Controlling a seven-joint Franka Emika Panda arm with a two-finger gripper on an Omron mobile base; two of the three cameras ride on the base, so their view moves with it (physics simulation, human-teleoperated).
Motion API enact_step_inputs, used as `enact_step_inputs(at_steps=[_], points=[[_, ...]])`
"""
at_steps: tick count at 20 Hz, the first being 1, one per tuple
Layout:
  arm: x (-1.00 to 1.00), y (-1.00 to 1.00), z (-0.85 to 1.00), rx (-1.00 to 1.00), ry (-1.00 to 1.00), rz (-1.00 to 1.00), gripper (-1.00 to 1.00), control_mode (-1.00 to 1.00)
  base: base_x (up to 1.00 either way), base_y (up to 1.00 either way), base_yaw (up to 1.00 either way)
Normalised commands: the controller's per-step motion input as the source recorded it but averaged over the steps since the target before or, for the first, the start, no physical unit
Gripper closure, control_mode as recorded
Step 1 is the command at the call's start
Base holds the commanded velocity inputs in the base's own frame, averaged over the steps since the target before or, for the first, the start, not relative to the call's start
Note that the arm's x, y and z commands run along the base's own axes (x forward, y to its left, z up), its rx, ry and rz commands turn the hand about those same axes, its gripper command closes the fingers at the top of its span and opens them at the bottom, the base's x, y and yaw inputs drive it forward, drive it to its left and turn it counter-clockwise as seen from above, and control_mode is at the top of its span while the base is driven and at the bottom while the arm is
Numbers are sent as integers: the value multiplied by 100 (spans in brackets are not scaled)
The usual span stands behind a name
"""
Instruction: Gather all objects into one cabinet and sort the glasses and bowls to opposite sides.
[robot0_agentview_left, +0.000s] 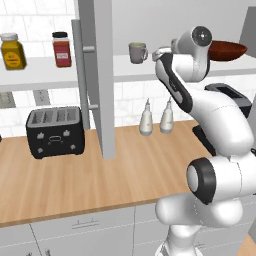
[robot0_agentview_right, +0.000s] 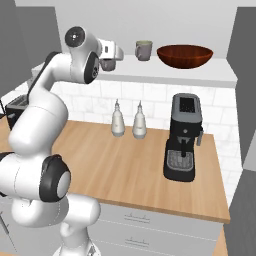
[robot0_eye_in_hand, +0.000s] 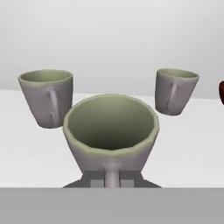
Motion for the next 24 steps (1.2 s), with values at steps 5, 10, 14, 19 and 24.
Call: enact_step_inputs(at_steps=[5,10,14,19,24], points=[[19,0,-19,0,0,0,100,-100,0,0,0],[6,0,-4,0,0,0,100,-100,0,0,0],[0,8,-6,4,0,0,100,-100,0,0,0],[0,15,-10,8,0,0,-100,-100,0,0,0],[0,0,0,1,0,0,-100,-100,0,0,0]])
